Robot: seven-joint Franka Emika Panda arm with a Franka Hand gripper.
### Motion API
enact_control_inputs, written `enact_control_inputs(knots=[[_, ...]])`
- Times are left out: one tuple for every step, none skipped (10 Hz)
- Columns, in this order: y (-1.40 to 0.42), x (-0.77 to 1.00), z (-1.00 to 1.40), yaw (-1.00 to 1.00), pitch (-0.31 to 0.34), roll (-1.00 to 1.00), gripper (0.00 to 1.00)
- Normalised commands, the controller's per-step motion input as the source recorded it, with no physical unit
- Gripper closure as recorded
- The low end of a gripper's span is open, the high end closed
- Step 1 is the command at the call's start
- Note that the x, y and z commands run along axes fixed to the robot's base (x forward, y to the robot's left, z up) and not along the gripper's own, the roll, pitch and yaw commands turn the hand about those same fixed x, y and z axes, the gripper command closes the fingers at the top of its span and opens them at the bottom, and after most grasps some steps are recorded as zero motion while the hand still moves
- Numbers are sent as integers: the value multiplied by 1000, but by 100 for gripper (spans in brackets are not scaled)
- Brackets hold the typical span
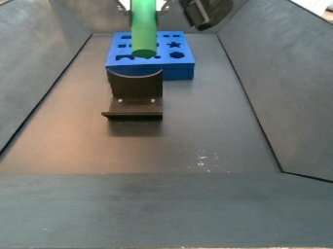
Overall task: Pick up the oval object. Move up. Place the oval object on the fixture. Regrasp the oval object. Move to above the board. Insert the oval object.
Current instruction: Place the oval object on the fixture.
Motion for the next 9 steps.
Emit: enact_control_inputs(knots=[[35,321,-18,-120,46,-240,100],[32,236,-10,-107,37,-184,100],[134,162,-1000,-80,190,-1000,100],[142,138,-1000,-90,177,-1000,100],[142,151,-1000,-133,193,-1000,100],[137,161,-1000,-148,192,-912,100],[142,178,-1000,-180,145,-654,100],[142,181,-1000,-191,125,-548,100],[143,187,-1000,-198,82,-334,100]])
